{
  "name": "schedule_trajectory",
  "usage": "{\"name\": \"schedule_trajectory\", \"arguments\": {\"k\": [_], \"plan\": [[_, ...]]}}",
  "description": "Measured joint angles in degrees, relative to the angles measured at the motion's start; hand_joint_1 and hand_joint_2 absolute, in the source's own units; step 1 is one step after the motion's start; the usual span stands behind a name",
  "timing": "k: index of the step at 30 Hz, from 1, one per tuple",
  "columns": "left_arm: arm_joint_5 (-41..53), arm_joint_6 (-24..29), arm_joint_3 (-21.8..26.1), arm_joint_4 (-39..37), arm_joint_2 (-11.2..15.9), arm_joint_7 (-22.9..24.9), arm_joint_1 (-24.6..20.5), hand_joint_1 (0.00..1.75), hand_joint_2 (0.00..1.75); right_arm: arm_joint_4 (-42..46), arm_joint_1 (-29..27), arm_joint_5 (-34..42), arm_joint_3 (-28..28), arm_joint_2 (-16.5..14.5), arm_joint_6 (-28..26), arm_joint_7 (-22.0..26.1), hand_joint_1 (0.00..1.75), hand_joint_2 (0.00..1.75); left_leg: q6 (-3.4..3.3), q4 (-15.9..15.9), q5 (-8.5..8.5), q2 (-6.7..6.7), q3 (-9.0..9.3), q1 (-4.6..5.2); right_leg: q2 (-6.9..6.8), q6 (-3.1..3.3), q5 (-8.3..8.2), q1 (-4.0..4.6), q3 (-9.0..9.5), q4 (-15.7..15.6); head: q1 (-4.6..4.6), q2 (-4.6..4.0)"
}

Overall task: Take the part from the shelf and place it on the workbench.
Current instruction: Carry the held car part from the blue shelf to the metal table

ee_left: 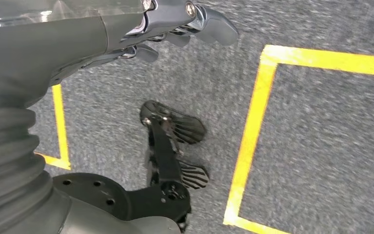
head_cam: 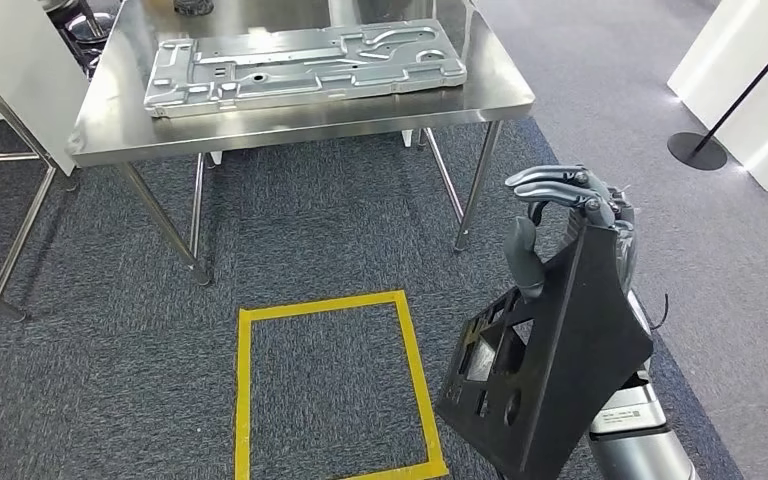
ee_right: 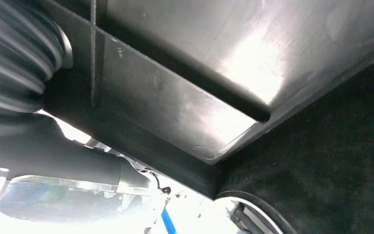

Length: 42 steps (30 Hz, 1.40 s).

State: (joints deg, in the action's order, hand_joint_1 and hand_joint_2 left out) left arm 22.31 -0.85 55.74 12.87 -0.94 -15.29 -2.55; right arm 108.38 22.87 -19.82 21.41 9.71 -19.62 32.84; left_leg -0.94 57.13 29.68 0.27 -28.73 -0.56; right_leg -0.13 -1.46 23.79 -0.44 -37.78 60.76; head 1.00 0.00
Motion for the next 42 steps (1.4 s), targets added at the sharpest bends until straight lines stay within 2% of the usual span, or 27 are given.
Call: {"name": "schedule_trajectory", "arguments": {"k": [1, 4, 6, 7, 9, 10, 11, 12, 13, 14, 16, 17, 20, 22, 25, 26, 27, 28, 29, 30, 31, 32, 36, 38, 40, 41, 42], "plan": [[0.04, 0.00, 0.03, 0.00, 0.00, -0.07, -0.08, 0.00, 1.75, -0.07, 0.05, -0.05, -0.02, 0.00, 0.00, 0.03, 1.75, 1.75, 0.32, -0.06, 0.32, 0.08, 0.20, 0.04, -0.17, 0.39, -0.51, 0.22, 0.70, -1.98, -0.03, 0.00], [0.09, 0.01, 0.07, 0.00, 0.04, -0.21, -0.28, 0.00, 1.75, -0.20, 0.10, -0.19, -0.13, 0.03, -0.01, 0.07, 1.75, 1.75, 1.33, 0.19, 0.83, 0.29, 0.83, 0.05, -0.07, 1.55, 0.10, 0.45, 1.46, -3.02, -0.07, 0.00], [0.15, 0.00, 0.07, 0.00, 0.09, -0.25, -0.35, 0.00, 1.75, -0.24, 0.22, -0.38, -0.23, 0.07, -0.01, 0.03, 1.75, 1.75, 1.81, 2.80, 1.59, 0.23, 0.08, -0.08, 0.01, 2.28, 0.53, 0.29, 2.55, -3.34, -0.25, 0.00], [0.20, 0.00, 0.08, 0.00, 0.11, -0.26, -0.37, 0.00, 1.75, -0.28, 0.28, -0.58, -0.25, 0.05, 0.01, -0.08, 1.75, 1.75, 2.00, 5.82, 2.58, 0.18, -1.49, -0.15, -0.06, 2.57, 0.77, 0.26, 3.05, -3.47, -0.38, 0.00], [0.29, -0.01, 0.09, 0.00, 0.13, -0.28, -0.30, 0.00, 1.75, -0.52, 0.33, -1.30, -0.22, 0.04, 0.04, -0.59, 1.75, 1.75, 2.24, 13.45, 5.29, 0.14, -6.28, -0.19, -0.20, 2.95, 1.44, 0.39, 3.72, -3.49, -0.57, 0.00], [0.29, 0.00, 0.11, 0.00, 0.14, -0.29, -0.18, 0.00, 1.75, -0.71, 0.31, -1.72, -0.21, 0.04, 0.05, -0.84, 1.75, 1.75, 2.30, 16.17, 6.24, 0.13, -8.44, -0.19, -0.30, 3.02, 1.84, 0.47, 4.14, -3.49, -0.57, 0.00], [0.29, 0.00, 0.13, 0.00, 0.15, -0.29, -0.05, 0.00, 1.75, -0.89, 0.30, -2.17, -0.20, 0.04, 0.04, -1.09, 1.75, 1.75, 2.29, 17.00, 6.13, 0.14, -9.78, -0.18, -0.40, 3.04, 2.28, 0.54, 4.67, -3.48, -0.58, 0.00], [0.29, 0.00, 0.15, 0.00, 0.15, -0.29, 0.07, 0.00, 1.75, -1.03, 0.30, -2.56, -0.19, 0.03, 0.03, -1.31, 1.75, 1.75, 2.20, 15.73, 4.76, 0.17, -10.09, -0.17, -0.59, 3.02, 2.77, 0.62, 5.34, -3.48, -0.60, 0.00], [0.29, 0.01, 0.16, 0.00, 0.16, -0.29, 0.14, 0.00, 1.75, -1.11, 0.30, -2.86, -0.17, 0.03, 0.01, -1.49, 1.75, 1.75, 1.95, 12.48, 2.12, 0.39, -9.48, -0.11, -0.90, 2.96, 3.33, 0.70, 6.13, -3.48, -0.62, 0.00], [0.30, 0.02, 0.17, 0.00, 0.19, -0.31, 0.17, 0.00, 1.75, -1.16, 0.30, -3.13, -0.16, 0.02, -0.02, -1.73, 1.75, 1.75, 1.52, 8.44, -0.98, 1.16, -8.54, 0.09, -1.27, 2.88, 3.90, 0.78, 6.86, -3.51, -0.63, 0.00], [0.37, 0.10, 0.21, 0.00, 0.25, -0.34, 0.00, 0.00, 1.75, -1.16, 0.30, -3.60, -0.14, 0.01, -0.06, -2.22, 1.75, 1.75, 0.64, 2.47, -4.40, 2.78, -7.06, 0.73, -2.06, 2.42, 4.79, 0.99, 7.79, -3.53, -0.61, -0.01], [0.41, 0.13, 0.22, 0.00, 0.27, -0.36, -0.08, 0.00, 1.75, -1.16, 0.29, -3.72, -0.14, -0.01, -0.07, -2.51, 1.75, 1.75, 0.24, 1.39, -4.75, 3.18, -6.91, 1.02, -2.43, 2.10, 5.05, 1.07, 8.01, -3.45, -0.60, -0.01], [0.64, 0.15, 0.25, 0.00, 0.30, -0.43, -0.05, 0.00, 1.75, -1.05, 0.27, -3.49, -0.16, -0.05, 0.04, -2.99, 1.75, 1.75, -0.68, 0.70, -4.68, 1.97, -6.05, 0.93, -2.63, 1.08, 5.48, 1.06, 8.29, -2.51, -0.58, 0.00], [0.95, 0.15, 0.26, 0.00, 0.31, -0.48, -0.12, 0.00, 1.75, -0.91, 0.30, -3.11, -0.30, -0.05, 0.07, -2.97, 1.75, 1.75, -1.12, 0.27, -4.59, 1.34, -5.11, 0.57, -1.40, 0.46, 6.82, 0.75, 6.28, 1.38, -0.43, 0.00], [1.21, 0.06, 0.25, 0.00, 0.33, -0.50, -0.38, 0.00, 1.75, -0.79, -0.07, -2.78, -0.53, -0.07, 0.03, -2.97, 1.75, 1.75, -1.30, 0.22, -3.88, 0.56, -4.49, 0.47, -0.21, -0.50, 10.39, 0.05, -0.65, 11.58, -0.30, 0.00], [1.24, 0.02, 0.25, 0.00, 0.33, -0.49, -0.36, 0.00, 1.75, -0.79, -0.27, -2.77, -0.57, -0.07, 0.01, -2.97, 1.75, 1.75, -1.23, 0.23, -3.54, 0.32, -4.13, 0.44, -0.16, -0.73, 10.46, -0.17, -2.24, 13.02, -0.31, 0.00], [1.27, -0.01, 0.25, 0.00, 0.33, -0.49, -0.31, 0.00, 1.75, -0.79, -0.42, -2.76, -0.63, -0.07, -0.04, -2.95, 1.75, 1.75, -1.09, 0.27, -3.14, 0.13, -3.62, 0.38, -0.16, -0.84, 9.29, -0.35, -2.78, 12.38, -0.30, 0.00], [1.30, -0.03, 0.25, 0.00, 0.32, -0.49, -0.28, 0.00, 1.75, -0.75, -0.49, -2.75, -0.74, -0.07, -0.09, -2.91, 1.75, 1.75, -0.91, 0.29, -2.68, -0.04, -2.99, 0.29, -0.16, -0.89, 6.92, -0.50, -2.22, 9.60, -0.30, 0.00], [1.35, -0.04, 0.25, 0.00, 0.32, -0.49, -0.26, 0.00, 1.75, -0.69, -0.51, -2.74, -0.89, -0.07, -0.14, -2.86, 1.75, 1.75, -0.65, 0.30, -2.18, -0.17, -2.45, 0.21, -0.18, -0.89, 3.90, -0.61, -0.99, 5.53, -0.28, 0.00], [1.40, -0.06, 0.25, 0.00, 0.32, -0.49, -0.30, 0.00, 1.75, -0.64, -0.49, -2.72, -1.06, -0.07, -0.18, -2.81, 1.75, 1.75, -0.33, 0.38, -1.70, -0.27, -1.92, 0.17, -0.20, -0.75, 1.87, -0.58, 0.22, 1.78, -0.30, 0.00], [1.44, -0.08, 0.26, 0.00, 0.32, -0.49, -0.36, 0.00, 1.75, -0.59, -0.45, -2.68, -1.21, -0.07, -0.19, -2.77, 1.75, 1.75, 0.04, 0.40, -1.28, -0.35, -1.63, 0.17, -0.21, -0.42, 0.68, -0.47, 1.09, -0.91, -0.33, 0.00], [1.48, -0.09, 0.28, 0.00, 0.33, -0.49, -0.40, 0.00, 1.75, -0.53, -0.41, -2.63, -1.31, -0.08, -0.19, -2.72, 1.75, 1.75, 0.44, 0.40, -0.98, -0.37, -1.42, 0.20, -0.19, -0.01, 0.25, -0.32, 1.47, -2.29, -0.35, 0.00], [1.75, -0.11, 0.30, 0.00, 0.35, -0.51, -0.50, 0.00, 1.75, -0.23, -0.09, -2.56, -1.52, -0.23, -0.18, -2.60, 1.75, 1.75, 1.76, 2.12, -0.30, -0.33, -1.16, 0.13, 0.03, 1.86, 0.78, -0.29, 2.76, -2.98, -0.51, 0.00], [1.87, -0.15, 0.31, 0.00, 0.37, -0.52, -0.59, 0.00, 1.75, -0.08, 0.29, -2.57, -1.54, -0.35, -0.16, -2.61, 1.75, 1.75, 2.14, 7.80, 1.63, -0.33, -4.11, -0.07, 0.02, 2.42, 1.25, -0.29, 3.76, -3.26, -0.79, 0.00], [2.02, -0.17, 0.33, 0.00, 0.39, -0.53, -0.55, 0.00, 1.75, -0.08, 0.49, -2.59, -1.54, -0.39, -0.11, -2.66, 1.75, 1.75, 2.39, 15.07, 4.42, -0.33, -8.79, -0.12, 0.08, 2.71, 1.92, -0.11, 4.41, -3.27, -0.97, -0.01], [2.10, -0.17, 0.34, 0.00, 0.41, -0.53, -0.46, 0.00, 1.75, -0.09, 0.49, -2.59, -1.55, -0.40, -0.09, -2.71, 1.75, 1.75, 2.40, 16.96, 5.01, -0.33, -10.46, -0.12, 0.14, 2.77, 2.29, -0.01, 4.82, -3.26, -0.97, 0.00], [2.18, -0.17, 0.35, 0.00, 0.42, -0.53, -0.38, 0.00, 1.75, -0.10, 0.50, -2.59, -1.55, -0.40, -0.05, -2.75, 1.75, 1.75, 2.28, 16.83, 4.49, -0.32, -11.21, -0.11, 0.22, 2.79, 2.69, 0.10, 5.32, -3.26, -0.99, 0.00]]}}
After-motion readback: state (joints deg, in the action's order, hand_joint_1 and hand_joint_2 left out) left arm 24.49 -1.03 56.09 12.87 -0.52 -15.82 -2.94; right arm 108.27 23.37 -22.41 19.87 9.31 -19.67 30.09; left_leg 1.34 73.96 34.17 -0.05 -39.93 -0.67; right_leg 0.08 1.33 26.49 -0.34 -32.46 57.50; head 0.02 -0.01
